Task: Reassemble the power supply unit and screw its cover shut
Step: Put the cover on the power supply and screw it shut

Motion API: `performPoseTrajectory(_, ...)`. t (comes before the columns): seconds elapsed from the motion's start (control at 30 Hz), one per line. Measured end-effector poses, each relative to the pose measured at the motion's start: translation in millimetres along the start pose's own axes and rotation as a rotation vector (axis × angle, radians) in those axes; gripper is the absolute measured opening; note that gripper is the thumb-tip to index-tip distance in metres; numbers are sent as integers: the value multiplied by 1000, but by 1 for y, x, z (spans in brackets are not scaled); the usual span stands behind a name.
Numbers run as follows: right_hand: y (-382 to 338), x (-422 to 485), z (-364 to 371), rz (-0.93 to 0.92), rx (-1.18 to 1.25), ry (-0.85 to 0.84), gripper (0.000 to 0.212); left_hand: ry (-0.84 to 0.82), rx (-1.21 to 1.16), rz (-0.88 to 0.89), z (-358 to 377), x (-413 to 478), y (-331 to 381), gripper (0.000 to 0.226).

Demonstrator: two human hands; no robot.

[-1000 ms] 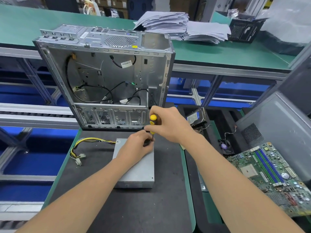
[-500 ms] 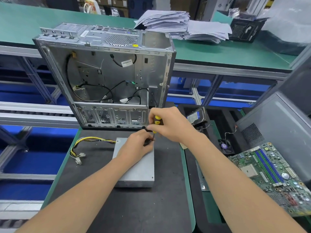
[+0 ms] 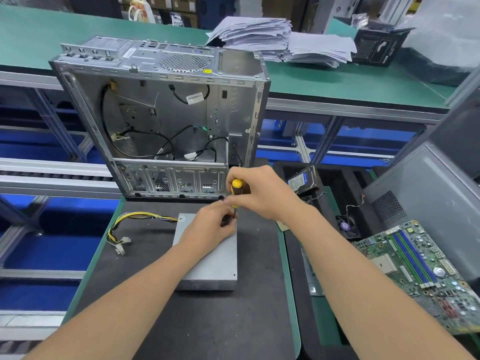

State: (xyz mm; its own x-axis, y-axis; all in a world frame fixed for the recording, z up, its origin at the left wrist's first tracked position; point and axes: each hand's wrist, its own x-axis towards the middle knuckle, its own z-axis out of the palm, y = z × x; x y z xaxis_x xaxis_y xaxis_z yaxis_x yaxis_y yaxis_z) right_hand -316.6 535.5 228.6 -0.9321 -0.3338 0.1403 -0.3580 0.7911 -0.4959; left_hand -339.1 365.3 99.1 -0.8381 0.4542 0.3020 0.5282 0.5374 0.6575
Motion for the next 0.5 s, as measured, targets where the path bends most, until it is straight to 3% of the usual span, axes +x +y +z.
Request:
performPoseTrajectory(0.07, -5, 3, 9, 129, -122, 127, 31, -10, 1, -10, 1, 0, -1, 10)
performPoseTrajectory(0.2, -11, 8, 23, 324, -300, 204, 41, -7, 9, -15, 1, 0, -1, 10)
performPoseTrajectory(0.3, -11, 7, 15, 128, -231, 134, 26, -19, -3, -36, -1, 1, 0, 10)
performPoseTrajectory(0.37, -9, 3, 2, -67, -76, -60, 7, -19, -4, -49, -2, 1, 1, 8)
performPoseTrajectory(0.4, -7, 1, -2, -109, -30, -133, 13, -18, -3, -53, -2, 1, 1, 7)
performPoseTrajectory(0.5, -5, -2, -5, 3, 67, -83, 21, -11, -11, -36, -1, 1, 1, 8)
